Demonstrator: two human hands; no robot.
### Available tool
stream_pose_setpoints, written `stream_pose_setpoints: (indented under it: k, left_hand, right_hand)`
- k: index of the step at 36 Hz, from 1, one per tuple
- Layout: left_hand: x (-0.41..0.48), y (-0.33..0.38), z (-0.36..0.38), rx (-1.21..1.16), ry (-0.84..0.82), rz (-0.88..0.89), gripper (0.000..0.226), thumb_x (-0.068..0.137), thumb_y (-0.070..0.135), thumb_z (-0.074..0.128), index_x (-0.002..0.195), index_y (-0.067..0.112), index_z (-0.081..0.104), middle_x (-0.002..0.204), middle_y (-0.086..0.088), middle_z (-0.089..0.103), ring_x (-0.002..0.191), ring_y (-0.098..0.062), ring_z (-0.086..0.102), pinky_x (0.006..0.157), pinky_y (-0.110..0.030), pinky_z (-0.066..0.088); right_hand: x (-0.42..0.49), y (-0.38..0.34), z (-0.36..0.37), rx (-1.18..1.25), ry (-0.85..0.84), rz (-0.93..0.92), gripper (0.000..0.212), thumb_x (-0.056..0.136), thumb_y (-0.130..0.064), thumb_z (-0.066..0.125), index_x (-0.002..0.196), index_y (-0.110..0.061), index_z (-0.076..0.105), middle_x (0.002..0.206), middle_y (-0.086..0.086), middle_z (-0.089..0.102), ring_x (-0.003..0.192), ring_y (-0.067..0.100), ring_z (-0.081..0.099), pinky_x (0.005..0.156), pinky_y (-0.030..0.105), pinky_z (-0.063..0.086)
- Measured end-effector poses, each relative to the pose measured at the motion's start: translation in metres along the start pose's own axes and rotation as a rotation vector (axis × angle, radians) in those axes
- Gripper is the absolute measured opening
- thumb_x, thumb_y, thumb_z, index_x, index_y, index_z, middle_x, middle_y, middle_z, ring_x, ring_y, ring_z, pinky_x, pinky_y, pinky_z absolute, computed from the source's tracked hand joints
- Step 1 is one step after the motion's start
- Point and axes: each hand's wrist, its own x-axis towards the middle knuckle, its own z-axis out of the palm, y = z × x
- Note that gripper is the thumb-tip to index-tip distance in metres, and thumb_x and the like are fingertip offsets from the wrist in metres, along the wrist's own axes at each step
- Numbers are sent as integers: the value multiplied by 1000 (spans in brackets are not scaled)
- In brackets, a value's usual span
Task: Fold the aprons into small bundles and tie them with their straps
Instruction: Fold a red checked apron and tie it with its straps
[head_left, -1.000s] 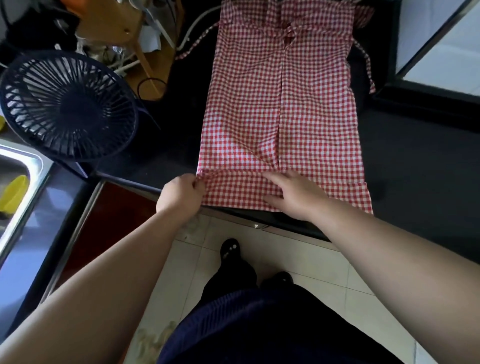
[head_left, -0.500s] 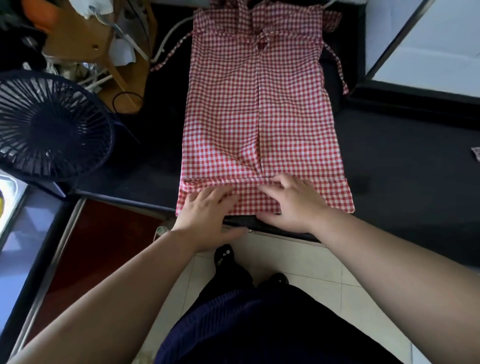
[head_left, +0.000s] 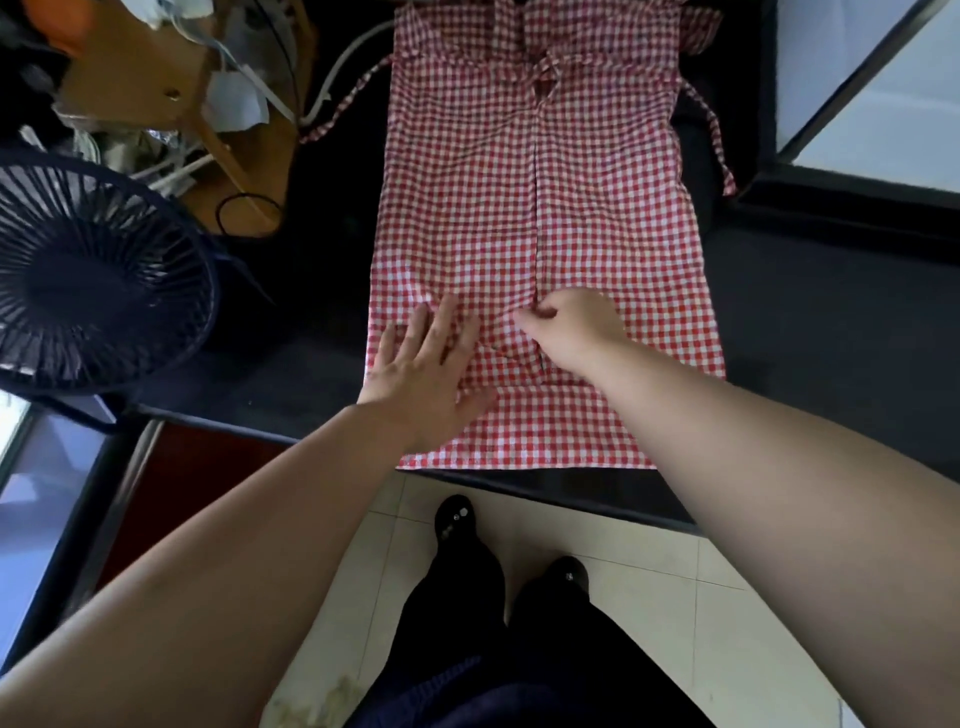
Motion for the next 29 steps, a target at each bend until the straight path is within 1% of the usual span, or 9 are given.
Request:
stream_pose_setpoints:
  k: [4, 9, 12, 14, 16, 20, 24, 26, 29]
  left_hand:
    - [-2, -7, 9, 32, 24, -36, 87, 80, 77, 4, 145, 30, -30, 154, -7, -35, 144, -27, -26, 118, -48, -11]
    - [-5, -12, 11, 13, 50, -36, 93, 75, 83, 4, 147, 32, -26, 157, -5, -29, 146, -25, -23, 119, -48, -10]
    - [-8, -15, 9, 8, 66, -50, 94, 76, 84, 9, 151, 33, -17, 159, -3, -22, 147, -25, -19, 118, -51, -8]
    - [-12, -15, 8, 26, 110, -53, 93, 80, 80, 14, 154, 27, 0, 162, -6, -6, 149, -27, -5, 117, -52, -4]
    - [-19, -13, 5, 12, 255, 10, 78, 88, 68, 28, 147, 18, 36, 153, -12, 32, 139, -33, 33, 113, -54, 22]
    - [-29, -2, 16, -79, 503, 330, 36, 86, 33, 43, 103, 17, 71, 107, -6, 65, 90, -29, 63, 71, -44, 55]
    - [-43, 20, 17, -179, 312, 276, 60, 83, 59, 38, 121, 20, 64, 122, -4, 59, 107, -28, 60, 87, -48, 51]
    - [-49, 28, 19, -88, 146, 182, 90, 72, 80, 30, 144, 27, 38, 147, -2, 32, 131, -26, 37, 107, -47, 33]
    - [-53, 33, 19, 8, 55, 134, 98, 73, 79, 47, 151, 30, 12, 157, 1, 4, 142, -24, 12, 115, -46, 16]
  right_hand:
    - [4, -2, 7, -86, 37, 20, 38, 99, -37, 47, 68, -15, 47, 69, -2, 50, 72, 19, 55, 62, 28, 39]
    - [-2, 4, 8, -50, 89, 63, 41, 94, -46, 53, 114, -10, 58, 107, 4, 65, 100, 22, 63, 83, 34, 50]
    - [-4, 9, 7, 2, 133, 4, 22, 95, -34, 56, 97, -13, 52, 91, -2, 59, 85, 18, 59, 72, 30, 46]
    - [-10, 14, 4, 11, 143, -100, 16, 96, -25, 55, 86, -15, 49, 82, -5, 57, 70, 12, 55, 64, 28, 44]
    - [-21, 19, 0, -30, 142, -219, 12, 96, -25, 55, 87, -16, 54, 87, -5, 62, 71, 11, 58, 66, 30, 50]
    - [-49, 35, -6, -132, 91, -382, 21, 95, -34, 54, 86, -17, 61, 82, -6, 63, 69, 11, 57, 64, 33, 52]
    - [-74, 58, -5, -321, -78, -415, 44, 91, -53, 50, 112, -17, 64, 110, -3, 59, 94, 14, 57, 84, 35, 49]
    - [-85, 70, -2, -473, -145, -435, 67, 87, -61, 50, 139, -19, 46, 141, 0, 42, 125, 19, 44, 107, 37, 34]
    - [-94, 79, 4, -532, -146, -468, 75, 88, -60, 50, 148, -18, 31, 153, 4, 26, 139, 23, 27, 115, 40, 20]
